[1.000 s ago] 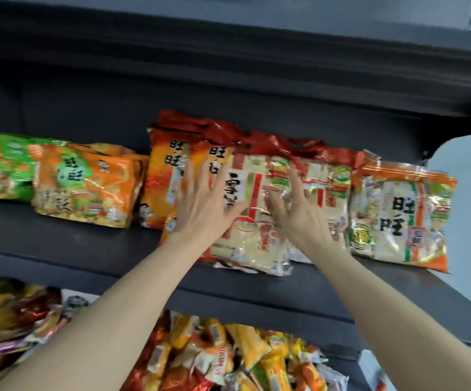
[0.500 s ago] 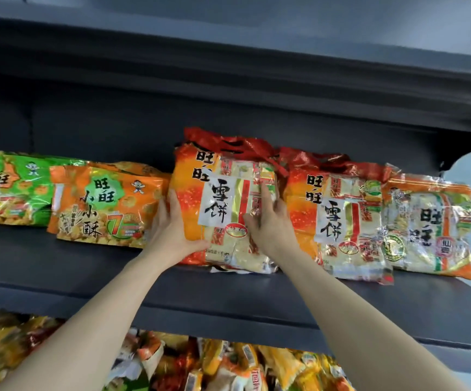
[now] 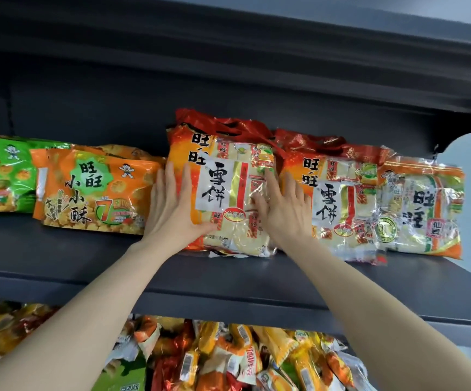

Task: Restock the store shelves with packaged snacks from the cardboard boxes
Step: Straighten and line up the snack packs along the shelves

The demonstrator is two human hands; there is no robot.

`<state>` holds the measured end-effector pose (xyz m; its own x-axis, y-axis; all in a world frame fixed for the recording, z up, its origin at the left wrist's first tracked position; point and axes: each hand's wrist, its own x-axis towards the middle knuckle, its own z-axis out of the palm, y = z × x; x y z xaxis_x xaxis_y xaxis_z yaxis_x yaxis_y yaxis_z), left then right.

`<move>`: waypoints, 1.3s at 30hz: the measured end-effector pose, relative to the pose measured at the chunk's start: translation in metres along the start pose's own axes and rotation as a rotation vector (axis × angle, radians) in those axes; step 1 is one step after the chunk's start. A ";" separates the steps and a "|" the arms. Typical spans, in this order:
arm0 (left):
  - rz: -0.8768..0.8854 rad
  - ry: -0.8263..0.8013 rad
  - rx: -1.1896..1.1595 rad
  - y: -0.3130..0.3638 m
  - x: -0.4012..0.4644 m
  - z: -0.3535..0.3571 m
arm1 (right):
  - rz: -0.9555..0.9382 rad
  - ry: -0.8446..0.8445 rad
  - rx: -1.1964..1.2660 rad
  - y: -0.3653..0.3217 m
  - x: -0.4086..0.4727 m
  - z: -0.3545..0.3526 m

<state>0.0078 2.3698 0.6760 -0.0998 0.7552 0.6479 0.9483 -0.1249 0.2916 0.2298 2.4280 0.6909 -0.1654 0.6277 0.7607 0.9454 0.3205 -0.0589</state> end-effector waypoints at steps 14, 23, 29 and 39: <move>0.460 -0.003 -0.146 0.276 0.017 0.074 | 0.143 0.101 -0.177 0.265 -0.025 -0.090; 0.445 -0.189 0.353 0.389 0.040 0.182 | 0.512 -0.065 0.269 0.442 0.003 -0.093; 0.386 -0.203 0.640 0.392 0.052 0.198 | 0.535 -0.171 0.561 0.467 0.048 -0.061; 0.350 -0.225 0.519 0.404 0.055 0.210 | 0.452 -0.037 0.875 0.476 0.093 -0.052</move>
<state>0.4491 2.4965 0.6817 0.2527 0.8493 0.4635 0.9408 -0.1040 -0.3225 0.6791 2.6019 0.7672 0.1376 0.8378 0.5284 0.3825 0.4471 -0.8086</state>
